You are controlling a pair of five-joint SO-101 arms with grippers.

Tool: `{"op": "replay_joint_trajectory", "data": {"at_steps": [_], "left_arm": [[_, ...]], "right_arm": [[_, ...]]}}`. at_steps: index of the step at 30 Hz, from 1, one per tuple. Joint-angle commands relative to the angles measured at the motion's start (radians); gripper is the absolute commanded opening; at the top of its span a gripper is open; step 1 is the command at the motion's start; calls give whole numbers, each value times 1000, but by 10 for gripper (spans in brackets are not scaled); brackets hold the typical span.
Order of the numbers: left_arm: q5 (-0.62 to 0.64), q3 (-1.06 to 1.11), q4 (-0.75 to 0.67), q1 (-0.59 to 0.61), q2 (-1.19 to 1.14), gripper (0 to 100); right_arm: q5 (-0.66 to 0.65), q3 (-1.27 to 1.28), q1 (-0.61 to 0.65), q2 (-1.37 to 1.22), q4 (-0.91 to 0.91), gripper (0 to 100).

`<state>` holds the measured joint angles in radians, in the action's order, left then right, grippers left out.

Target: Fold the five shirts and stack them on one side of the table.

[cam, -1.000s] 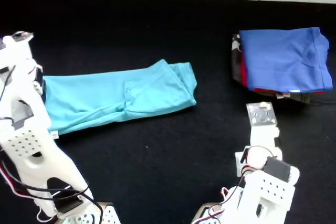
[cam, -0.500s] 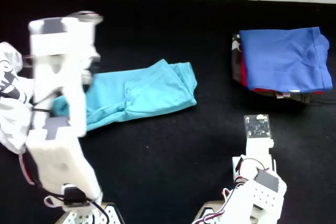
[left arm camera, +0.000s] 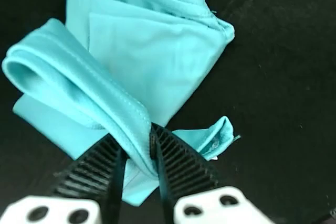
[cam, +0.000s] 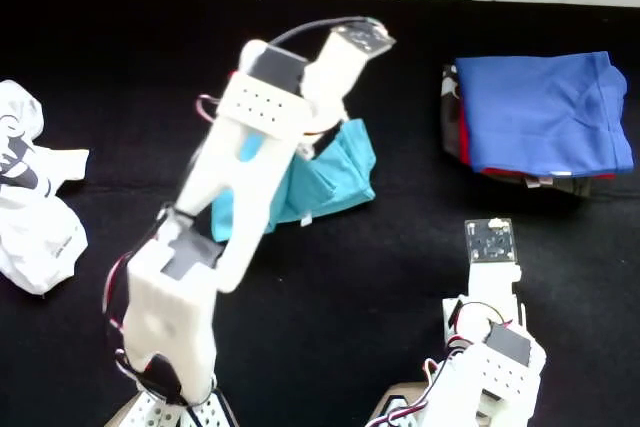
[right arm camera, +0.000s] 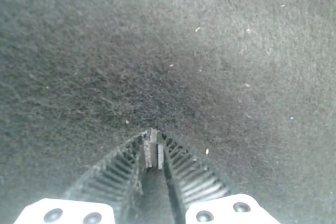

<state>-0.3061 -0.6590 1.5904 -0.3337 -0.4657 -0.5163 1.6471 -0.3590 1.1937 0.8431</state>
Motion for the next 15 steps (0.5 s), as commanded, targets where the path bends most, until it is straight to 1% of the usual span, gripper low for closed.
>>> {"op": "replay_joint_trajectory", "data": {"at_steps": [1, 9, 15], "left_arm": [[9, -96, -35, -21, -77, 9], [9, -463, -57, -51, -317, 9], [8, -657, -49, -61, -489, 11]], "right_arm": [[-5, 39, -10, 2, -22, 6], [-5, 39, -10, 2, -22, 6], [-5, 39, -10, 2, -22, 6]]}}
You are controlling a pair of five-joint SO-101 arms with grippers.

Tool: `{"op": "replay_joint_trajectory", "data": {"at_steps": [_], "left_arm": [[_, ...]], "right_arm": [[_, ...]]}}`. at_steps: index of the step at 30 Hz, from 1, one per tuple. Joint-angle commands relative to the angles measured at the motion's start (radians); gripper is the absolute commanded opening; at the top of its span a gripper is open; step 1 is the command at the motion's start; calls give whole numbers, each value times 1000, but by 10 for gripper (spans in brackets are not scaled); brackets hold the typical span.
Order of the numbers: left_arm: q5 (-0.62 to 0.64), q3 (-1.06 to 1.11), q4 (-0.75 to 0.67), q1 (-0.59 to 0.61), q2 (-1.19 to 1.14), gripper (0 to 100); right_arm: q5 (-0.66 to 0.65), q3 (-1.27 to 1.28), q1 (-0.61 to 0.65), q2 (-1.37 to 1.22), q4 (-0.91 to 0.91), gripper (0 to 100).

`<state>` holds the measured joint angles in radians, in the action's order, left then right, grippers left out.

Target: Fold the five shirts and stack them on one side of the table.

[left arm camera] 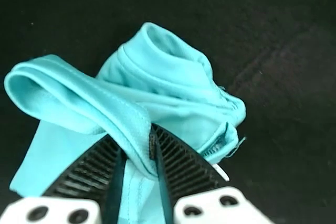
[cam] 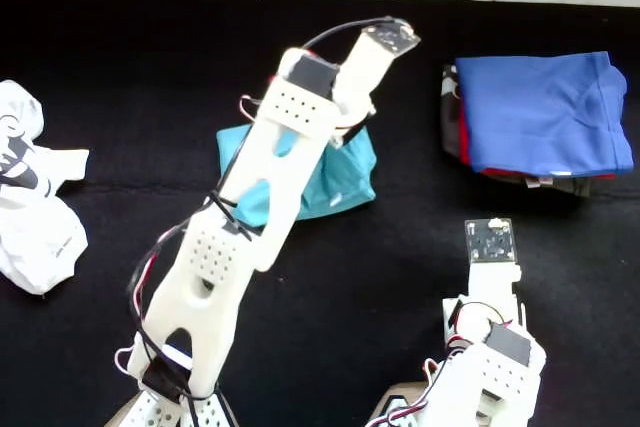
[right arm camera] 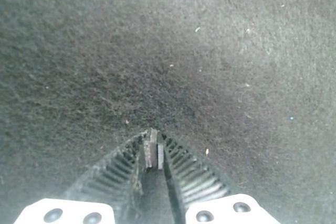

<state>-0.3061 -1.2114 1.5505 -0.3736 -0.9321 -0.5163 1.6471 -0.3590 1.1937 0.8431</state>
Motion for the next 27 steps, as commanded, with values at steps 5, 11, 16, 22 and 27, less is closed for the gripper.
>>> {"op": "replay_joint_trajectory", "data": {"at_steps": [5, 11, 16, 22, 27], "left_arm": [[9, -193, 49, -54, -56, 29], [9, -259, 132, -48, -50, 218], [8, -427, 195, -8, -50, 191], [8, -363, 212, 74, -58, 0], [8, -134, 212, 36, -58, 9]], "right_arm": [[-5, 39, -10, 2, -24, 6], [-5, 39, -10, 2, -24, 6], [-5, 39, -10, 2, -24, 6], [-5, 39, -10, 2, -24, 6], [-5, 39, -10, 2, -24, 6]]}}
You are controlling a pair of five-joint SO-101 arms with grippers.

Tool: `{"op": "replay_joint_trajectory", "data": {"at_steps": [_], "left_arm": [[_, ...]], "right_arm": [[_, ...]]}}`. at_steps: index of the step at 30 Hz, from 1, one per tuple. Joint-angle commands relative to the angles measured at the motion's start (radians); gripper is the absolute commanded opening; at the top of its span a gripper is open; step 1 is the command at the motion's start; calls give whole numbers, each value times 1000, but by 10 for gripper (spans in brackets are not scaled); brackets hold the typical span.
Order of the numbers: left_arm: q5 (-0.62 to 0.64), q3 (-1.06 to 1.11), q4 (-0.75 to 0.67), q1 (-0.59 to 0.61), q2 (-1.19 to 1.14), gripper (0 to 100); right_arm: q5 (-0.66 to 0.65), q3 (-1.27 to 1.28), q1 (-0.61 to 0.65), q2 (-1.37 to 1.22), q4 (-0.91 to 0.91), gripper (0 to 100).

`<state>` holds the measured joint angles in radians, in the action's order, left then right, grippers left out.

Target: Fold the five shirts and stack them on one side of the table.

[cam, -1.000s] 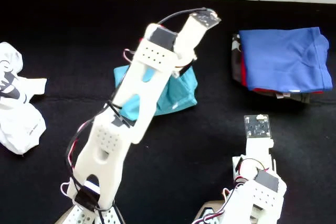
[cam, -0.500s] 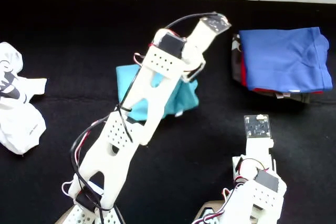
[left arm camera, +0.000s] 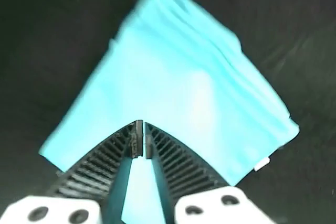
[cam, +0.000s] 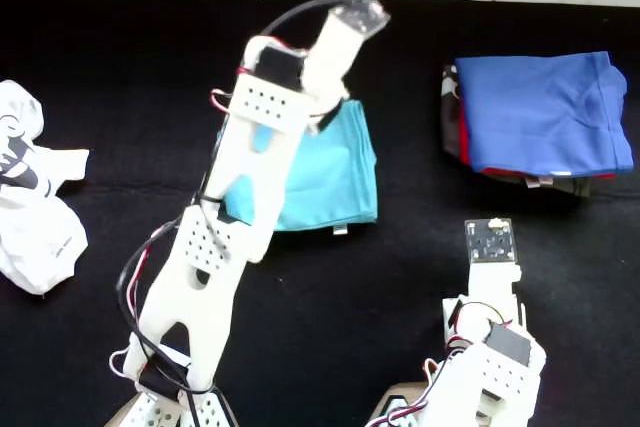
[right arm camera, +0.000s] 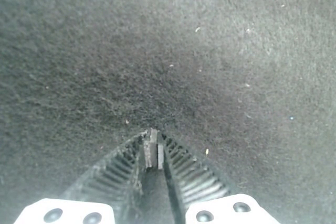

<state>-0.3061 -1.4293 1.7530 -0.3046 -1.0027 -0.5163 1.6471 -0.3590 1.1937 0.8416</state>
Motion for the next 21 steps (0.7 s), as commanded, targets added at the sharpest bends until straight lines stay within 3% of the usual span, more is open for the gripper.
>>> {"op": "replay_joint_trajectory", "data": {"at_steps": [1, 4, 10, 15, 21], "left_arm": [[8, 110, 8, -51, 13, 9], [8, 143, -44, -107, 13, 9], [2, 182, -301, -162, -19, 12], [0, 191, -476, -145, -131, 13], [2, 119, -523, -114, -148, 14]], "right_arm": [[-5, 39, -10, 2, -22, 6], [-5, 39, -10, 2, -22, 6], [-5, 39, -10, 2, -22, 6], [-3, 39, -10, 2, -22, 6], [-3, 39, -10, 2, -22, 6]]}}
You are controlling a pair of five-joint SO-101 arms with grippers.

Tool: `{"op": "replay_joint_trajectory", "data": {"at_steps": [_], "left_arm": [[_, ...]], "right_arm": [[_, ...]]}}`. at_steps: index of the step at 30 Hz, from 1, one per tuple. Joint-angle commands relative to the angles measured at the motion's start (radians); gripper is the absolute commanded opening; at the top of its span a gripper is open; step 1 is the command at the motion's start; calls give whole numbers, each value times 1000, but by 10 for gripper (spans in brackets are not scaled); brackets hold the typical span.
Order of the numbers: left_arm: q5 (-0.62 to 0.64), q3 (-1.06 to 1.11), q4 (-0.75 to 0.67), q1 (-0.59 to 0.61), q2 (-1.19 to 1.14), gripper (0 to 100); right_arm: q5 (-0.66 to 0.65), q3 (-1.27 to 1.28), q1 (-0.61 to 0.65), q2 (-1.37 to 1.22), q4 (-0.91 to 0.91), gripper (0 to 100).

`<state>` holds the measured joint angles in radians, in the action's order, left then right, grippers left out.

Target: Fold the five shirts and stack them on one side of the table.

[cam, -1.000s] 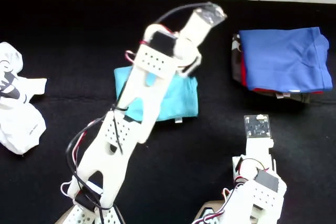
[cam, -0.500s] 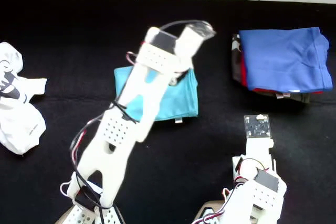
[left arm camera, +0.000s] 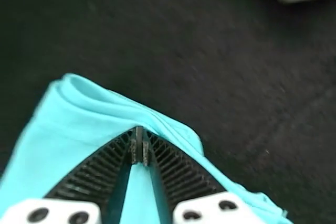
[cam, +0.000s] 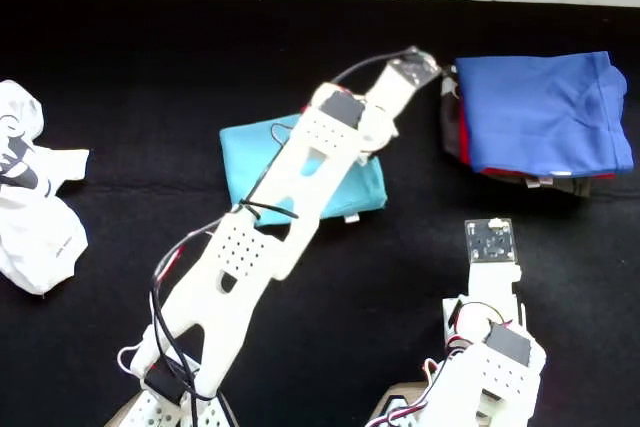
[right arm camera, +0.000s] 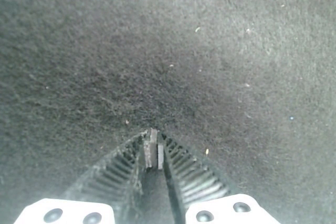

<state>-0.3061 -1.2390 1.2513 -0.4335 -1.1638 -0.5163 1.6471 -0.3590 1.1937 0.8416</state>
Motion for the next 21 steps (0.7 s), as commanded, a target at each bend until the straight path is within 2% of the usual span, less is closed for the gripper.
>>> {"op": "replay_joint_trajectory", "data": {"at_steps": [1, 10, 13, 17, 21], "left_arm": [[2, -114, -6, 19, 13, 14], [2, -429, 230, 81, 13, 14], [2, -426, 319, 127, 16, 14], [2, -418, 520, 200, 81, 12], [5, -348, 537, 274, 180, 10]], "right_arm": [[-3, 39, -10, 2, -22, 6], [-3, 39, -10, 2, -22, 6], [-3, 39, -10, 2, -22, 6], [-3, 31, -4, 2, -18, 6], [-2, -53, -1, 4, 41, 6]]}}
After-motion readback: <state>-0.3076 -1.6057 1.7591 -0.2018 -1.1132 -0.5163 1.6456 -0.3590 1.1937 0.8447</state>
